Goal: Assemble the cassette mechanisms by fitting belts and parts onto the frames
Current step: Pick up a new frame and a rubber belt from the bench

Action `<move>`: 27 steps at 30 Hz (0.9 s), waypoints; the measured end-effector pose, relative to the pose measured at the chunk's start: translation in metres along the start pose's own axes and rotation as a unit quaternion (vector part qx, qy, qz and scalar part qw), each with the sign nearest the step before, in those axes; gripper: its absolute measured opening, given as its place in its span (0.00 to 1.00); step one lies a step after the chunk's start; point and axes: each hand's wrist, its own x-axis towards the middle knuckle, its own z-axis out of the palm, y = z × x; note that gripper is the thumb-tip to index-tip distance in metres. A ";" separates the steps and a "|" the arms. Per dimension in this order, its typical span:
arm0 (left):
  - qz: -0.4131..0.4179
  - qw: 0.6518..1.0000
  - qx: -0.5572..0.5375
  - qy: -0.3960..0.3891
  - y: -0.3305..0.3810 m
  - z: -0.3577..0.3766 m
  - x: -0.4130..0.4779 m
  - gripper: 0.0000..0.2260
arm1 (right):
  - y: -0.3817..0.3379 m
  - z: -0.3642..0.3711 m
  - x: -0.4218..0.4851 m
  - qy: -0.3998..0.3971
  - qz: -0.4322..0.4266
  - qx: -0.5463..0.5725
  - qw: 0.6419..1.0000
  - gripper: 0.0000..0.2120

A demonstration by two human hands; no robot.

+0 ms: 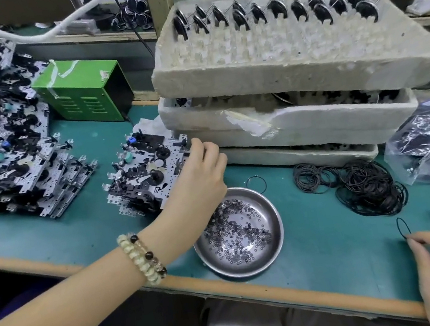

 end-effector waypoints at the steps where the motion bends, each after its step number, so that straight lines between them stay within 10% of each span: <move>1: -0.015 0.999 -0.032 0.004 -0.001 -0.003 0.001 0.10 | -0.002 -0.001 0.000 -0.001 0.002 0.000 1.000 0.11; 10: -0.146 0.956 -0.157 0.200 -0.036 -0.032 -0.034 0.07 | -0.002 0.002 -0.004 0.025 0.031 -0.011 0.999 0.11; 14: -0.279 0.929 -0.193 0.145 -0.048 -0.024 -0.034 0.13 | 0.005 0.010 -0.008 0.041 0.047 0.001 0.998 0.13; 21: -0.234 0.923 -0.243 0.184 -0.062 -0.007 -0.038 0.15 | 0.008 0.011 -0.010 0.041 0.037 0.025 0.998 0.12; 27: -0.270 0.789 -0.507 0.216 -0.107 0.014 -0.051 0.20 | 0.009 0.009 -0.008 0.038 0.031 0.028 0.998 0.13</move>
